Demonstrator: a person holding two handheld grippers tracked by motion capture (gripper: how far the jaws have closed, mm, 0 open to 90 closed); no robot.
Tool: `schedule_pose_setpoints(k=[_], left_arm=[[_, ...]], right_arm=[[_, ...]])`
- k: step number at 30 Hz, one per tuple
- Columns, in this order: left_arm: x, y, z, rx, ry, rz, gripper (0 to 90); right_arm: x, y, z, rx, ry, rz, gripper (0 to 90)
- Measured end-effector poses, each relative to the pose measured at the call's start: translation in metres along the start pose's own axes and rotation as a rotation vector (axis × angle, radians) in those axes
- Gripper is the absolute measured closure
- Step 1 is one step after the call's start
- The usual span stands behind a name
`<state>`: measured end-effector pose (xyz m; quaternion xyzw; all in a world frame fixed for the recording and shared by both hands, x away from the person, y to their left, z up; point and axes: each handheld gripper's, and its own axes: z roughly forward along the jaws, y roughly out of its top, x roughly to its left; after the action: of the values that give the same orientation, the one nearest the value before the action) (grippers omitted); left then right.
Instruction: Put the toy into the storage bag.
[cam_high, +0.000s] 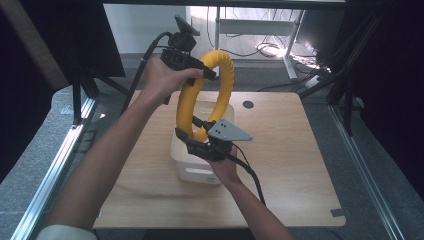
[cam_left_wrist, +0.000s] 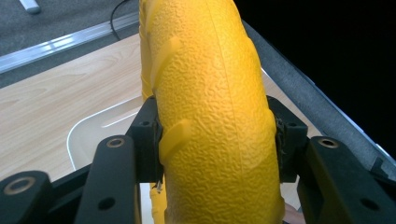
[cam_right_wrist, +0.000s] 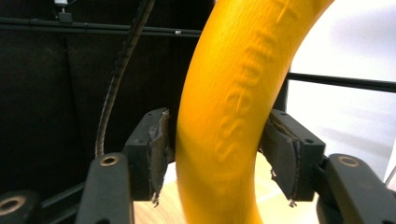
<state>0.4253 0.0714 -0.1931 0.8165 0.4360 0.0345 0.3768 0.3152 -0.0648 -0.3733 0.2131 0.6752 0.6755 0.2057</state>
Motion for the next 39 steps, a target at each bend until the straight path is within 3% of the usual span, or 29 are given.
schedule_pose_setpoints(k=[10, 16, 19, 22, 32, 37, 39], left_arm=[[-0.002, 0.006, 0.000, -0.001, 0.003, 0.000, 48.9], [-0.003, 0.006, 0.000, 0.010, 0.008, 0.009, 48.9], [-0.003, 0.006, -0.001, 0.007, 0.007, 0.012, 48.9], [-0.003, 0.005, -0.003, 0.003, 0.007, 0.021, 48.9], [-0.003, 0.002, -0.005, 0.001, 0.001, 0.033, 48.9], [-0.003, 0.001, -0.004, -0.001, 0.005, 0.037, 48.9], [-0.004, 0.001, -0.004, 0.001, 0.002, 0.040, 48.9]], right_arm=[[0.008, -0.007, -0.045, -0.007, 0.052, -0.056, 39.8], [0.004, -0.016, -0.080, 0.008, 0.073, -0.044, 39.2], [-0.003, -0.024, -0.098, 0.024, 0.060, -0.028, 39.1], [-0.014, -0.035, -0.114, 0.037, 0.042, 0.018, 39.4], [-0.050, -0.064, -0.167, 0.053, -0.081, 0.093, 39.2], [-0.066, -0.078, -0.180, 0.059, -0.130, 0.149, 39.6], [-0.069, -0.080, -0.180, 0.074, -0.138, 0.145, 39.6]])
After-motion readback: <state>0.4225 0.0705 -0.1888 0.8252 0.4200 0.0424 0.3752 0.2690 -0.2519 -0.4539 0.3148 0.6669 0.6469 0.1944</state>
